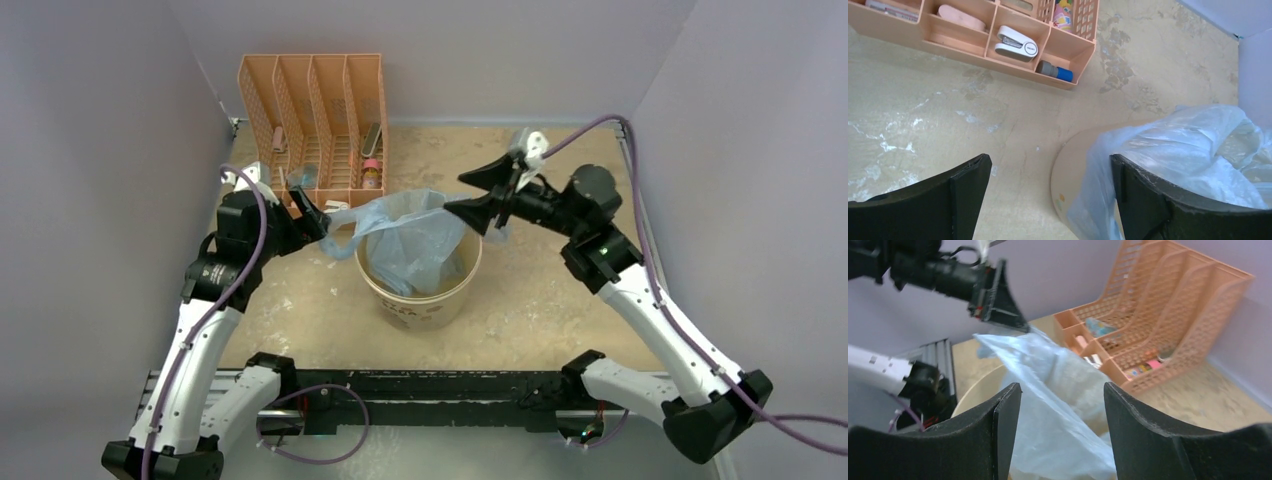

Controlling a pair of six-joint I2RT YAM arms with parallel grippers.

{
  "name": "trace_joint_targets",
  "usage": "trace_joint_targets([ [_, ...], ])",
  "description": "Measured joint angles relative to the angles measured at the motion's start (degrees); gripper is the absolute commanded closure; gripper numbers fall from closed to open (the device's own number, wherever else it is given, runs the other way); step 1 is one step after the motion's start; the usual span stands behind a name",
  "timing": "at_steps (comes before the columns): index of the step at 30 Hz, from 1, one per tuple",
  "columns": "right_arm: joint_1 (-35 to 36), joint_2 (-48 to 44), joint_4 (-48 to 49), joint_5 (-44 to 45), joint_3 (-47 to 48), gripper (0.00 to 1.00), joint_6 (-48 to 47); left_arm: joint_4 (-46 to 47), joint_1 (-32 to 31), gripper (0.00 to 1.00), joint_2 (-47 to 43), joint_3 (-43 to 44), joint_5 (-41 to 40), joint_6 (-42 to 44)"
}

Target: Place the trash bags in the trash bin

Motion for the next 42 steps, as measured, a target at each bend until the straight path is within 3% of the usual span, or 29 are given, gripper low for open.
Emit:
trace_joint_targets([
  [4,9.6,1.7,-1.8,3.8,0.6,0.34,-7.5,-2.4,0.0,0.1,-1.1,0.0,0.1,-2.0],
  [10,16.1,4.5,-4.8,8.8,2.4,0.37,-18.2,-3.8,0.0,0.08,-3.9,0.0,2.2,-3.7],
  [18,21.8,12.2,-12.2,12.2,8.8,0.43,-28.0,-6.2,0.0,0.08,-6.4,-0.8,5.1,-7.2],
  [28,24.8,13.3,-15.2,17.3,8.5,0.48,-32.3,-3.4,0.0,0.08,-19.1,-13.0,11.0,-23.3],
  [32,24.9,13.3,-15.2,17.7,8.5,0.58,-32.7,-0.7,0.0,0.09,-19.0,-16.1,13.1,-30.0],
  [35,24.9,13.3,-15.2,17.9,8.5,0.71,-32.8,3.0,0.0,0.13,-19.8,-19.4,14.0,-35.2],
  [37,24.9,13.3,-15.2,17.9,8.5,0.83,-32.9,5.0,0.0,0.19,-20.4,-21.3,14.3,-37.5],
  [39,24.9,13.3,-15.2,17.8,8.5,0.9,-33.0,7.6,0.0,0.23,-20.9,-23.6,14.4,-39.9],
  [42,24.9,13.2,-15.3,17.4,8.4,0.99,-32.7,11.0,0.0,0.36,-20.3,-26.1,14.4,-42.6],
])
